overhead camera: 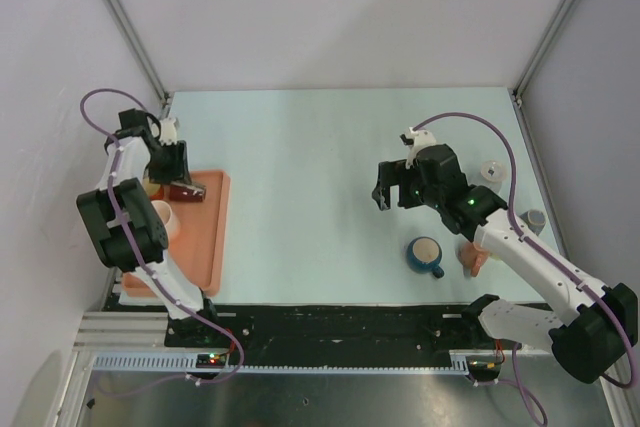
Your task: Turn the mug right side up
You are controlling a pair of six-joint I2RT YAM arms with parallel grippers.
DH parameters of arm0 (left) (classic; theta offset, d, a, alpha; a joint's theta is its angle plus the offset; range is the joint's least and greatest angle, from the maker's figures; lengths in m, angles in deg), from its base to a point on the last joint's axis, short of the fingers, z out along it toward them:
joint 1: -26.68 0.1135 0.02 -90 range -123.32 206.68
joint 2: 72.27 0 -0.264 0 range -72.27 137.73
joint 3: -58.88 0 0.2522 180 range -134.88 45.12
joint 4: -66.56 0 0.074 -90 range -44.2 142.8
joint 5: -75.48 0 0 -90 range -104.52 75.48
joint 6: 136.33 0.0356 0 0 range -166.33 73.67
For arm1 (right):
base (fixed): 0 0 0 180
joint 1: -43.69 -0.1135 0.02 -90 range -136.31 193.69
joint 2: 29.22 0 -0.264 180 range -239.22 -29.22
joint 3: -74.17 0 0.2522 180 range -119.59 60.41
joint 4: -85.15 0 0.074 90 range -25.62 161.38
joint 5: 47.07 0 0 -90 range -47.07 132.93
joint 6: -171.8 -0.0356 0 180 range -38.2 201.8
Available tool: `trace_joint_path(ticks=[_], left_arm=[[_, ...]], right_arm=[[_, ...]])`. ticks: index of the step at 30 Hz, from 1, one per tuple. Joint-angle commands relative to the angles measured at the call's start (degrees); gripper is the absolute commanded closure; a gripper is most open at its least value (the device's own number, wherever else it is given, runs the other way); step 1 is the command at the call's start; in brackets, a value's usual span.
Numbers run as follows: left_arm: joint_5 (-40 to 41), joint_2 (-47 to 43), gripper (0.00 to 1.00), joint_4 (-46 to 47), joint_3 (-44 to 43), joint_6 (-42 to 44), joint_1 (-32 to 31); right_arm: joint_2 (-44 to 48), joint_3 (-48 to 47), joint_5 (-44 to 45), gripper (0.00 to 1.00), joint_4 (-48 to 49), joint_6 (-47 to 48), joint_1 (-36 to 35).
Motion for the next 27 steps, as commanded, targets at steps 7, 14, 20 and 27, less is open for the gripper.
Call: trace_joint_path(ticks=[7,14,20,27], left_arm=[[-7.18,-1.01,0.86,-0.57,4.61,-0.2,0.32],[-6.31,-4.79,1.0,-0.53,6.37,1.56,-1.4],[3.15,-13.89,1.0,3.62,11.39,9.61,-6.8],[6.58,-21.23,1.0,12.74,17.31,13.22,-7.69]], right_arm=[[1.48,-0.11,2.19,0.01,0.86,-1.6,1.04],[2.85,-0.1,2.56,0.01,0.3,-1.62,1.72],[3.64,-0.14,2.95,0.01,-0.02,-1.42,2.15],[3.61,-0.12,2.0,0.0,1.45,-1.31,2.45]])
